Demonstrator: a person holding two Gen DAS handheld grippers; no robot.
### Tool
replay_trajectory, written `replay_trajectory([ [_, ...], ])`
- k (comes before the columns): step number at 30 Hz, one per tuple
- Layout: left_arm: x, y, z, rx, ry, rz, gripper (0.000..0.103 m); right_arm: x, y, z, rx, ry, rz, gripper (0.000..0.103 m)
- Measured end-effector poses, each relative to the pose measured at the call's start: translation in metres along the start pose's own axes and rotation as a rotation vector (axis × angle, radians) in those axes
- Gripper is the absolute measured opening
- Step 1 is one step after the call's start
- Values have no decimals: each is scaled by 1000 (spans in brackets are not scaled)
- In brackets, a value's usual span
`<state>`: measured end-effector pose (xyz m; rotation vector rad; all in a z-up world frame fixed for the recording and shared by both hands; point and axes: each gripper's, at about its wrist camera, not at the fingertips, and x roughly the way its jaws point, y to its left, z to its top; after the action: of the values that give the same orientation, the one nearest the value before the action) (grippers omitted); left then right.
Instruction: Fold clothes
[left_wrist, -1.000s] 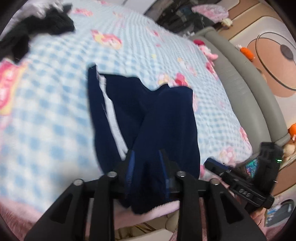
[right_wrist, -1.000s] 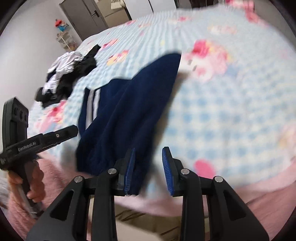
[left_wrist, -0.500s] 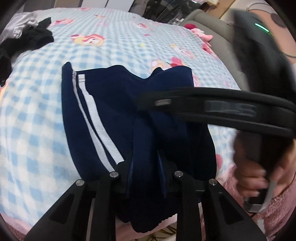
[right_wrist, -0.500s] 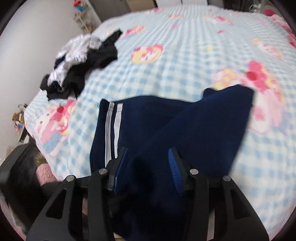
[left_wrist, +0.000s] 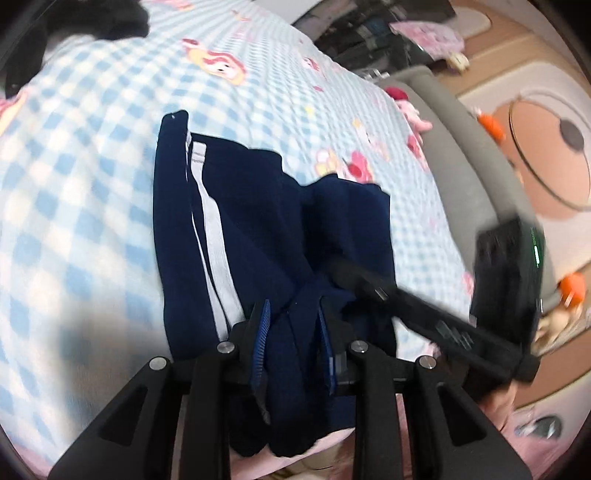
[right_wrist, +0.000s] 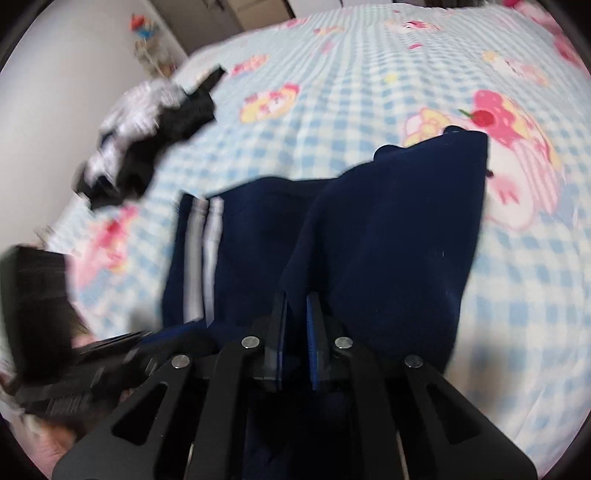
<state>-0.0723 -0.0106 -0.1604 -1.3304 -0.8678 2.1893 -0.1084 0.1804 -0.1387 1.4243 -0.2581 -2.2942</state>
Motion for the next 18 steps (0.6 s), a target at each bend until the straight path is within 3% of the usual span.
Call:
replay_trajectory([
  [4, 4, 0, 10, -79, -15, -129, 27, -19, -14, -16, 28, -38, -49, 7],
  [6, -3, 1, 13, -96, -35, -149, 35, -24, -26, -22, 51, -38, -56, 7],
  [8, -3, -1, 15, -83, -25, -116, 38, -27, -39, -27, 75, -33, -53, 7],
  [12, 17, -9, 19, -37, 78, 16, 38, -31, -44, -28, 68, -34, -30, 8],
  [15, 40, -10, 16, -54, 130, 3, 36, -35, -32, -19, 66, -61, 40, 25],
  [18, 35, -13, 3, -39, 100, 4, 36, -31, -21, -8, 48, -54, 38, 32],
])
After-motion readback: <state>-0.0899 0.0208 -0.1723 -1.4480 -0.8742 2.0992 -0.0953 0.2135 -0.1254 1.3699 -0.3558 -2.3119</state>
